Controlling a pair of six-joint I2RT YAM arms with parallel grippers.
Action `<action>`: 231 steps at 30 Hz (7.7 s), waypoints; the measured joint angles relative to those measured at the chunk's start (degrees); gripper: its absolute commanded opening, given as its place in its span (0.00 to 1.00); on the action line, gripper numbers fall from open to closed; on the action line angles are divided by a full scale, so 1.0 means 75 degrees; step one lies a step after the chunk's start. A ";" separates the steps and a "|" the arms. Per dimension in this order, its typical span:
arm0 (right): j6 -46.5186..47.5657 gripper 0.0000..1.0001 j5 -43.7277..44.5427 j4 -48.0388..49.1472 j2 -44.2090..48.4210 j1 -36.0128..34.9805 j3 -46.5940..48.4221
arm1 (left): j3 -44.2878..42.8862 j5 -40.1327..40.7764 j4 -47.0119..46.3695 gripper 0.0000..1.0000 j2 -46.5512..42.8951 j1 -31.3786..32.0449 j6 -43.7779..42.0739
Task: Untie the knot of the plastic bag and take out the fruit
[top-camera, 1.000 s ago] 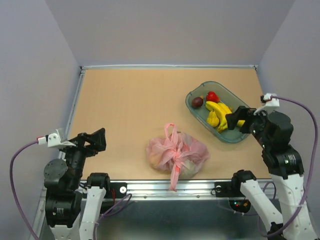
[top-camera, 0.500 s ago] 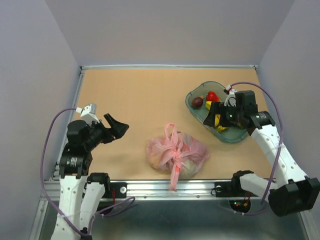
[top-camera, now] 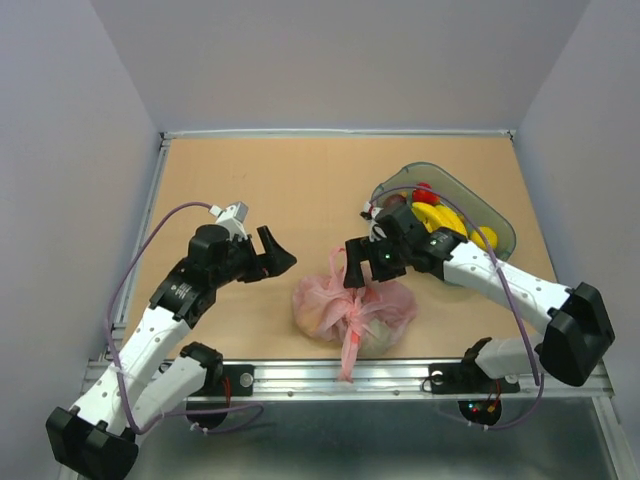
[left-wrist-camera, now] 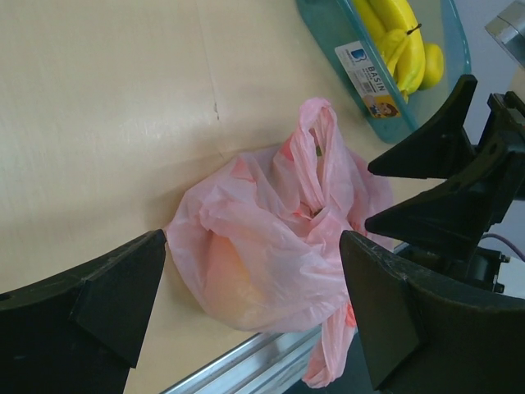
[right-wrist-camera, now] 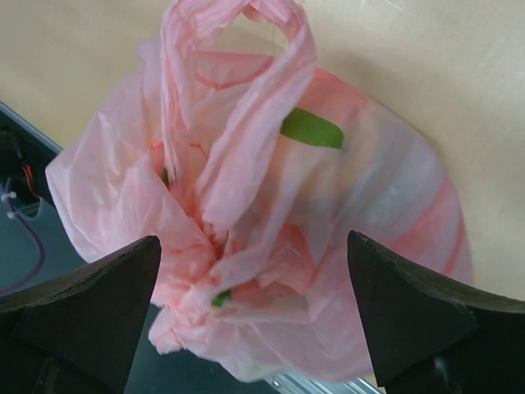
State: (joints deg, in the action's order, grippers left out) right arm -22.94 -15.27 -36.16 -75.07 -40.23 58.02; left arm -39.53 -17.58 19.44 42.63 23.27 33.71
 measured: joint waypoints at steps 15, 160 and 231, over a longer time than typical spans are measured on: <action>-0.1527 0.00 0.1256 0.1408 -0.1999 -0.1186 0.0364 | 0.0227 0.1148 -0.0131 0.99 -0.0402 0.0356 0.0402; 0.2066 0.84 0.0195 0.2850 -0.0347 0.0230 0.1268 | -0.0312 0.1297 -0.1023 0.42 0.0866 -0.3019 -0.1166; -0.0003 0.68 0.3754 0.1705 -0.0312 -0.1396 -0.0679 | -0.0629 0.7493 -0.0446 0.00 0.3445 0.1664 -0.0376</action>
State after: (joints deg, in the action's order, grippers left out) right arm -22.96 12.88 -23.38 -77.41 -50.70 52.93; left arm -44.25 38.61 16.10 68.47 35.75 30.89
